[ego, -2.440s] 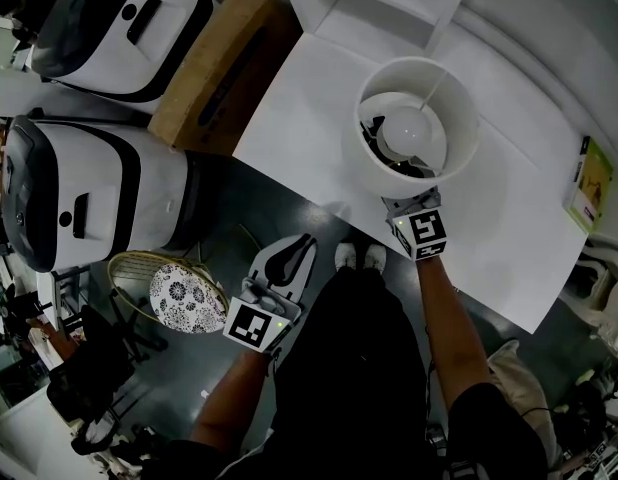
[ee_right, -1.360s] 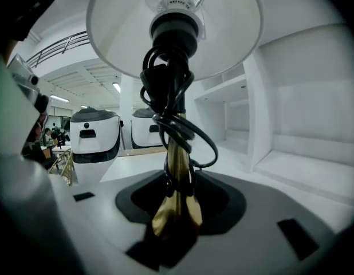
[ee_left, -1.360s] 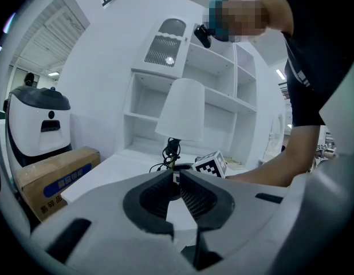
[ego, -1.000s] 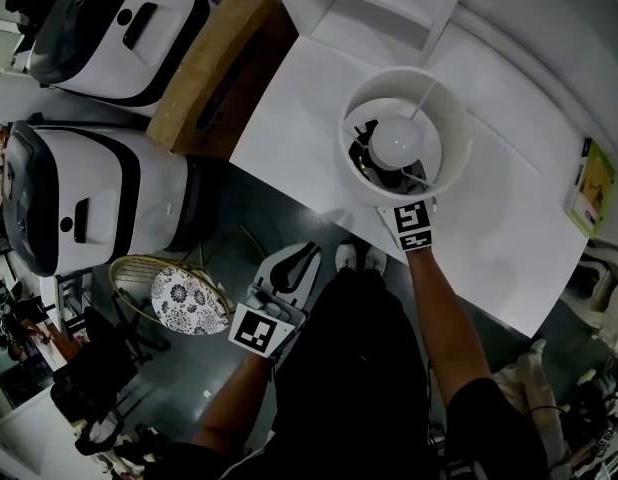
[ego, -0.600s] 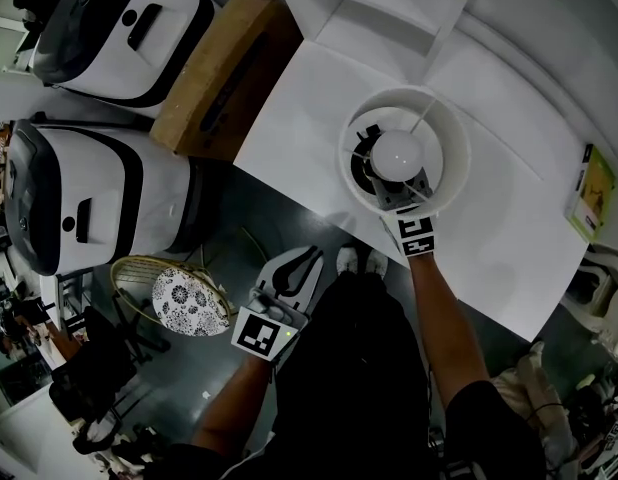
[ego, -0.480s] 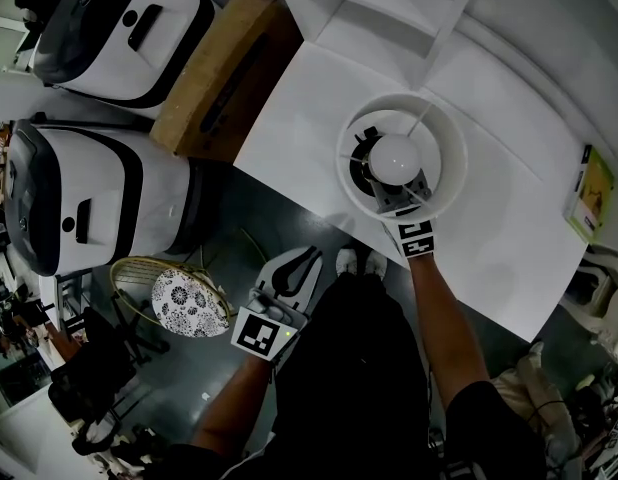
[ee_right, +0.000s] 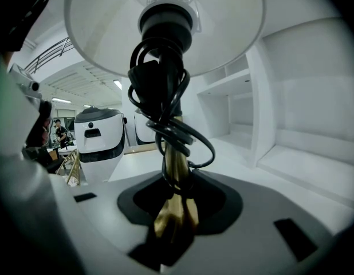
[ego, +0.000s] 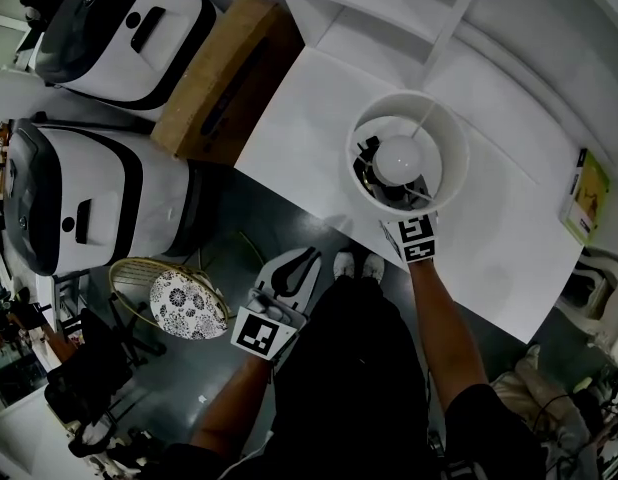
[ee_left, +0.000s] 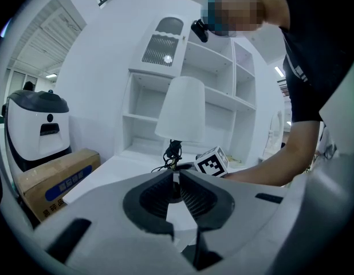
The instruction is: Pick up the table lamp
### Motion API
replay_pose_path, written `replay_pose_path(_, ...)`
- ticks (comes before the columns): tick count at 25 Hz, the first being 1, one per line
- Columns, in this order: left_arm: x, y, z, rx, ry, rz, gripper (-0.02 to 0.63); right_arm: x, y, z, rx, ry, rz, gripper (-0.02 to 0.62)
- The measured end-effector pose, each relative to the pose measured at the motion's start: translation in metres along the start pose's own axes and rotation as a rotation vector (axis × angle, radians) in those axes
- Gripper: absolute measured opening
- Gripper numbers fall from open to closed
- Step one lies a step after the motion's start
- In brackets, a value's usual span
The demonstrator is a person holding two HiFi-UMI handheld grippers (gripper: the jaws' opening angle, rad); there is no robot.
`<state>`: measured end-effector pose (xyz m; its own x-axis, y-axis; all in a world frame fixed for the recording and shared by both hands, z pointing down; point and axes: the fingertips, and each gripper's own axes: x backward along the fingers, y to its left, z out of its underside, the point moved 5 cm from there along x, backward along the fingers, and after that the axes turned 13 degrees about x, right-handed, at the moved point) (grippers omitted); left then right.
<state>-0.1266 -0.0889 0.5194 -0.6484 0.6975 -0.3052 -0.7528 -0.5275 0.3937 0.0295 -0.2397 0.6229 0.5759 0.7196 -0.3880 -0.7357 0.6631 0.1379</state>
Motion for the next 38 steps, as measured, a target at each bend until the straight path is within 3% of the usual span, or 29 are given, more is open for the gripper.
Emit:
replay_pose_path(12, 0.004, -0.003, -0.011, -0.004, -0.032, 0.006, 0.02, 0.016, -0.004, -0.006, -0.005, 0.006, 0.003, 0.13)
replay_pose_path(28, 0.014, -0.006, -0.039, -0.01, -0.079, 0.008, 0.02, 0.05, -0.006, -0.054, -0.003, -0.017, -0.004, 0.13)
replay_pose_path(32, 0.013, 0.0, -0.032, -0.059, -0.079, 0.02, 0.02, 0.061, -0.002, -0.066, -0.016, -0.018, -0.008, 0.13)
replay_pose_path(38, 0.014, 0.003, -0.036, -0.036, -0.074, -0.006, 0.02, 0.077, 0.002, -0.083, 0.011, -0.017, -0.002, 0.13)
